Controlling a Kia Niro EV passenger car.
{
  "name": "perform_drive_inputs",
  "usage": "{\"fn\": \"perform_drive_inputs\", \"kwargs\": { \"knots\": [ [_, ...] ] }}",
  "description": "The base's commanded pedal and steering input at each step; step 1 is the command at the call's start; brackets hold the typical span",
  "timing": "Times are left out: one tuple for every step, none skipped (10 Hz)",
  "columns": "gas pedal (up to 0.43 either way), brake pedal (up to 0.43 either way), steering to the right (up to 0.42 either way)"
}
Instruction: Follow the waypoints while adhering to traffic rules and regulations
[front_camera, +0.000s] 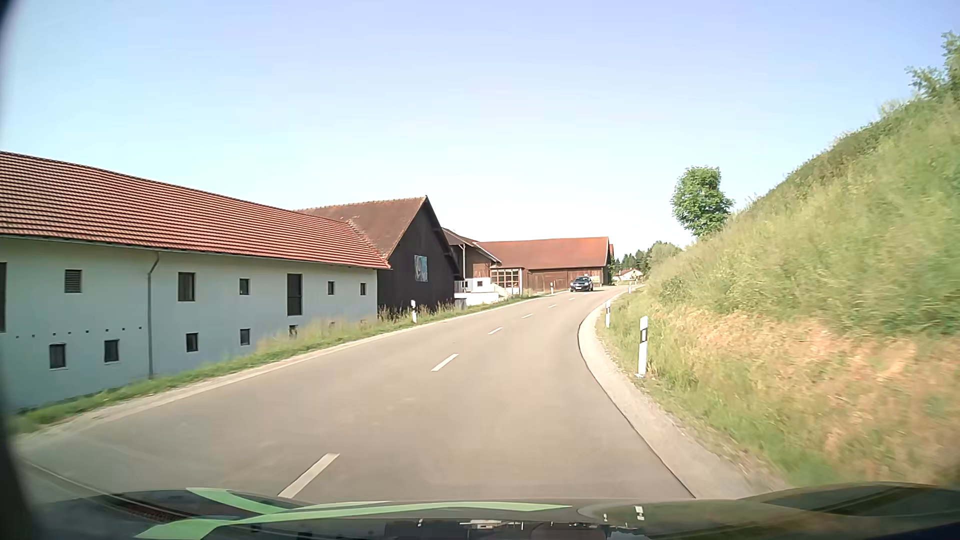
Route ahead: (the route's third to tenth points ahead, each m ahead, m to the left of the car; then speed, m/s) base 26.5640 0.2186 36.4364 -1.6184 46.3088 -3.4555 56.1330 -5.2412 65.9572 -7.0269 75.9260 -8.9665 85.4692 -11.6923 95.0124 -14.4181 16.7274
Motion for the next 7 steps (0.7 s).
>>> {"fn": "perform_drive_inputs", "kwargs": {
  "knots": [
    [0.000, 0.146, 0.021],
    [0.000, 0.134, 0.024],
    [0.000, 0.091, 0.026],
    [0.000, 0.018, 0.027],
    [0.000, 0.006, 0.027],
    [0.000, 0.000, 0.027],
    [0.000, 0.000, 0.026]
  ]
}}
